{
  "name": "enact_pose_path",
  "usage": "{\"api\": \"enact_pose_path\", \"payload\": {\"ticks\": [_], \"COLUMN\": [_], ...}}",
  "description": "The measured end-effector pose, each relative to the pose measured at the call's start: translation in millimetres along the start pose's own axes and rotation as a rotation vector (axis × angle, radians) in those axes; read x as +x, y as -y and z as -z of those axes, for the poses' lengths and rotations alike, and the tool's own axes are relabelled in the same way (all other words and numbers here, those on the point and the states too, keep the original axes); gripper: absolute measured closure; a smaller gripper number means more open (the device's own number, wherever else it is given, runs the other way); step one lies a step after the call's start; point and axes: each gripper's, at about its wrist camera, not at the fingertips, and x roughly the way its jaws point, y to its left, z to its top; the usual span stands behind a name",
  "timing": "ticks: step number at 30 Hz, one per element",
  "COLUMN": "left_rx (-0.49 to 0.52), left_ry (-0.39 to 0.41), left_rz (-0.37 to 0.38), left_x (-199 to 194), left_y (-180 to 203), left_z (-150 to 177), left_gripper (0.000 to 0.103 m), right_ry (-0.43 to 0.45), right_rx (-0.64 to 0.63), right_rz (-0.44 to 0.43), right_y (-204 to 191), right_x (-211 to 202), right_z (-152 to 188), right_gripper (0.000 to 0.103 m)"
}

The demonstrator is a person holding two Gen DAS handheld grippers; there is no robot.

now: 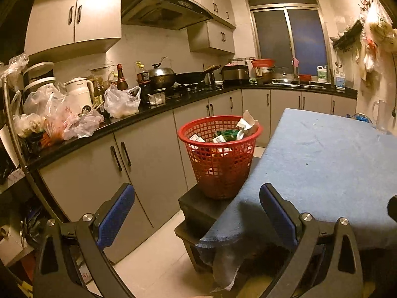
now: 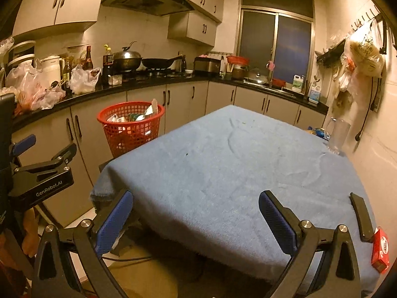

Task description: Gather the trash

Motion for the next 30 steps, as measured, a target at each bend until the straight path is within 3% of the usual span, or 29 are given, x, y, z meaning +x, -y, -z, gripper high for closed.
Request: {"api": "enact_pose_path", "payload": {"ticks": [30], "left_rx": [-0.005], "left_ry": [-0.008], "left_rz": [0.015], "left_x": [-0.8], "left_y": [2.9], "left_z": [-0.5], "left_gripper": [0.003], "right_ry": [-0.006], "right_rx": [0.018], "right_rz": [0.004], "right_y": [0.5], "right_x": [-0.2], "right_z": [0.2], "right_gripper": [0.000]}}
